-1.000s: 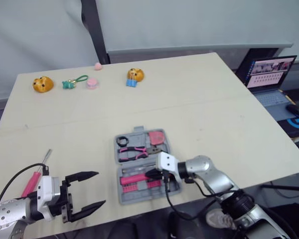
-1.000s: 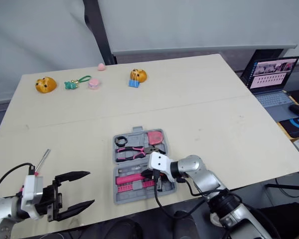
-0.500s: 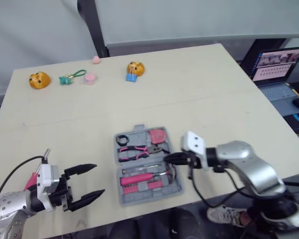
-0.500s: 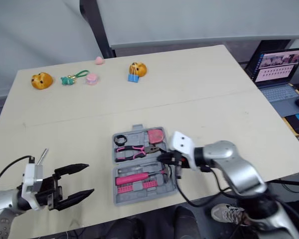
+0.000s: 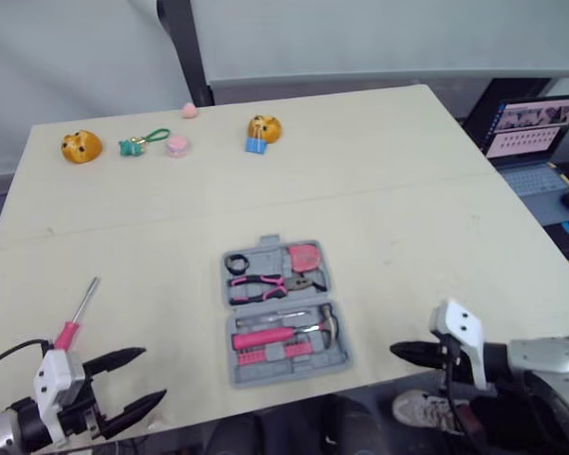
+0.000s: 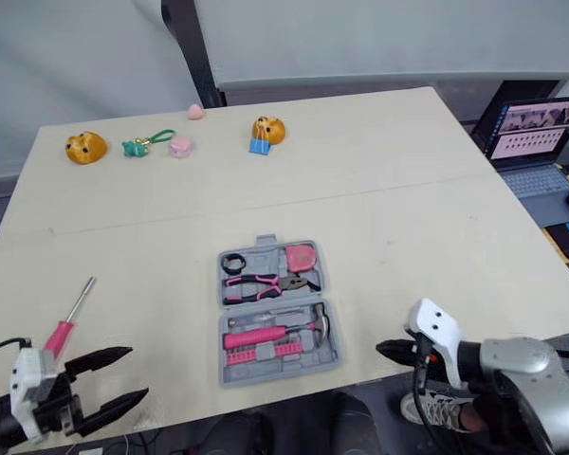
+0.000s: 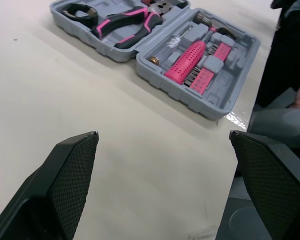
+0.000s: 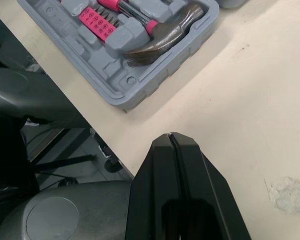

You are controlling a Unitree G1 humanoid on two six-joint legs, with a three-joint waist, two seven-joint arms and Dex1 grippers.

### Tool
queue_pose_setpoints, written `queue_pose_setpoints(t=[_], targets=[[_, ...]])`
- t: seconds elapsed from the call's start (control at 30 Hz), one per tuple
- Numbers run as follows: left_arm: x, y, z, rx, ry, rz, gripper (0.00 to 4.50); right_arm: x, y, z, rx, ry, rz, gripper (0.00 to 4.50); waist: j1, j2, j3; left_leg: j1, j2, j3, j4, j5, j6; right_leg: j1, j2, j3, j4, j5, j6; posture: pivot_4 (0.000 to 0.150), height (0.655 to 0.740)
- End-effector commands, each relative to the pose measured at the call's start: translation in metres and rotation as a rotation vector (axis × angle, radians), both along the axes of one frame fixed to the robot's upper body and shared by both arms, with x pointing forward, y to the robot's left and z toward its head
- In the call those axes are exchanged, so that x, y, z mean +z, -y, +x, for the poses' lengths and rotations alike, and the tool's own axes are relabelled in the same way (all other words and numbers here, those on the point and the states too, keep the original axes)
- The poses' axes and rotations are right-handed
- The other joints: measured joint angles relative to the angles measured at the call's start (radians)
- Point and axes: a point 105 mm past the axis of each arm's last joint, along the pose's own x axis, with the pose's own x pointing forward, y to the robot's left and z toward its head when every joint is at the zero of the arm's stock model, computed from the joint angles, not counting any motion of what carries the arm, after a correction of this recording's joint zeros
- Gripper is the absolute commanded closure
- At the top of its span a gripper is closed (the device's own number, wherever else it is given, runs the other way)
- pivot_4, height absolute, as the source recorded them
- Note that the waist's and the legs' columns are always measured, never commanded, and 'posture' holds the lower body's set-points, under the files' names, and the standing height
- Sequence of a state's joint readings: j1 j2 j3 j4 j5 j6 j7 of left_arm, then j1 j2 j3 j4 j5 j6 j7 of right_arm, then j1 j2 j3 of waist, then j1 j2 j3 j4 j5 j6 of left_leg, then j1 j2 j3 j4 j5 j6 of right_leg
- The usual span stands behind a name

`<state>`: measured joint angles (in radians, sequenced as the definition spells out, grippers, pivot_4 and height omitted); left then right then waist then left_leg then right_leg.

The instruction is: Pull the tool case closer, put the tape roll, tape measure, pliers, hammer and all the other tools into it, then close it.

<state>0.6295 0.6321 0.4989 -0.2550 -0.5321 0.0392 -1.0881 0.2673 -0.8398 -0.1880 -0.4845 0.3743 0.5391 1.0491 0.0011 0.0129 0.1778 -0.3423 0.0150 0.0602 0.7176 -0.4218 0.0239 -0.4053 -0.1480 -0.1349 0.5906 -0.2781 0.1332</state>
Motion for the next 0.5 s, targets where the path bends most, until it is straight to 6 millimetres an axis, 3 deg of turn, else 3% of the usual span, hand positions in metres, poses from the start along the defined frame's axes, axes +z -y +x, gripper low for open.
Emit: queue_pose_setpoints(t=[0.03, 0.2, 0.27, 0.37, 0.5], targets=[[0.000, -0.006, -0.007, 0.047, 0.017, 0.028, 0.00, 0.009, 0.002, -0.003, -0.025, 0.064, 0.025, 4.47, 0.000, -0.001, 0.001, 0.002, 0.001, 0.000, 0.000, 0.000, 0.000, 0.001, 0.000, 0.001, 0.000, 0.000, 0.000, 0.150, 0.7155], [-0.001, 0.001, -0.003, 0.055, 0.021, -0.003, 0.00, 0.002, 0.006, -0.003, -0.057, 0.017, 0.044, 4.47, 0.000, -0.001, 0.003, 0.007, 0.002, 0.001, 0.000, -0.001, 0.001, 0.005, -0.003, 0.002, 0.000, 0.000, -0.002, 0.150, 0.7155], [0.002, 0.004, 0.001, 0.066, 0.026, -0.028, 0.50, 0.003, 0.009, -0.001, -0.062, 0.005, 0.049, 3.96, 0.001, 0.000, 0.003, 0.007, 0.003, 0.000, 0.000, -0.001, 0.001, 0.005, -0.003, 0.003, 0.000, 0.000, -0.003, 0.150, 0.7155], [0.006, 0.008, 0.004, 0.075, 0.022, -0.041, 1.75, 0.012, 0.017, -0.001, -0.051, 0.000, 0.046, 2.69, 0.001, 0.002, 0.005, 0.007, 0.003, 0.000, 0.000, -0.001, 0.001, 0.004, -0.003, 0.003, 0.000, 0.000, -0.003, 0.150, 0.7155], [0.009, 0.008, 0.006, 0.104, 0.018, -0.051, 3.83, 0.018, 0.017, -0.003, -0.011, 0.000, 0.047, 0.60, 0.001, 0.002, 0.005, 0.006, 0.003, 0.000, -0.001, -0.001, 0.001, 0.004, -0.002, 0.002, 0.000, 0.000, -0.003, 0.150, 0.7155]])
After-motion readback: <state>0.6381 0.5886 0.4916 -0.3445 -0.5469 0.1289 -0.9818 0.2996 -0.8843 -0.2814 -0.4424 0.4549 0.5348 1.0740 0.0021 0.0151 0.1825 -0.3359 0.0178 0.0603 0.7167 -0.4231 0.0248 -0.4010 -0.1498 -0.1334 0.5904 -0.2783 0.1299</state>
